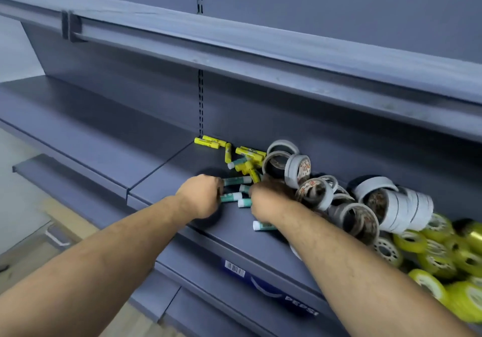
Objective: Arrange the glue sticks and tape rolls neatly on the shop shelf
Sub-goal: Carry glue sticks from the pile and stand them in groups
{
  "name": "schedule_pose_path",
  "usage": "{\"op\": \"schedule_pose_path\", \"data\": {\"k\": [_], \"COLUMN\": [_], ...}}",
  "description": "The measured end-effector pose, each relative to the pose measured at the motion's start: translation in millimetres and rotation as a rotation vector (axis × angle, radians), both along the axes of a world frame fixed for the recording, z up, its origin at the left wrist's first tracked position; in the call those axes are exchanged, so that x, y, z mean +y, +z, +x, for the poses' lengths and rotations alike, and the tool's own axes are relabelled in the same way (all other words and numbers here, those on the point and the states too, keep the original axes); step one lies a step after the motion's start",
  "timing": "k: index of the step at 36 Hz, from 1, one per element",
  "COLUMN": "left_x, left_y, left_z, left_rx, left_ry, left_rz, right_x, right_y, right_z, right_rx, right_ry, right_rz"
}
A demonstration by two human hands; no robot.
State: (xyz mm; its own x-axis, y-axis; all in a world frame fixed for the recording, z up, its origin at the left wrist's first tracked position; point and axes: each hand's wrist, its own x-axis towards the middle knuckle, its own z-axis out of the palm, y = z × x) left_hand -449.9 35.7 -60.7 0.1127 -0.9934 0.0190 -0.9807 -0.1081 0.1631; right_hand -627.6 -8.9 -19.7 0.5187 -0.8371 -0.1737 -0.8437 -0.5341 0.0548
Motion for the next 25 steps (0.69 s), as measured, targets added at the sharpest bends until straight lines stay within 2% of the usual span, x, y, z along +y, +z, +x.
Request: {"op": "schedule_pose_path", "data": {"k": [6,12,17,25], "left_x": [0,4,10,14], "left_y": [0,5,8,14], "left_z": [5,10,12,14], "left_rx": [-0.048,0.049,0.22,0.419], "left_ry": [-0.061,-0.104,-0.103,0.039], "left_rz": [0.039,-0.022,-0.144,-0.232], "right_x": [0,-7,-7,-9], "right_y": [-4,-3,2,3], "right_z": [2,7,6,15], "right_rx": [-0.072,-0.083,-0.104,-0.407], "right_ry": [0.011,0.0,0.061,0.012], "right_rz": [-0.011,-0.038,-0.073,0.038]}}
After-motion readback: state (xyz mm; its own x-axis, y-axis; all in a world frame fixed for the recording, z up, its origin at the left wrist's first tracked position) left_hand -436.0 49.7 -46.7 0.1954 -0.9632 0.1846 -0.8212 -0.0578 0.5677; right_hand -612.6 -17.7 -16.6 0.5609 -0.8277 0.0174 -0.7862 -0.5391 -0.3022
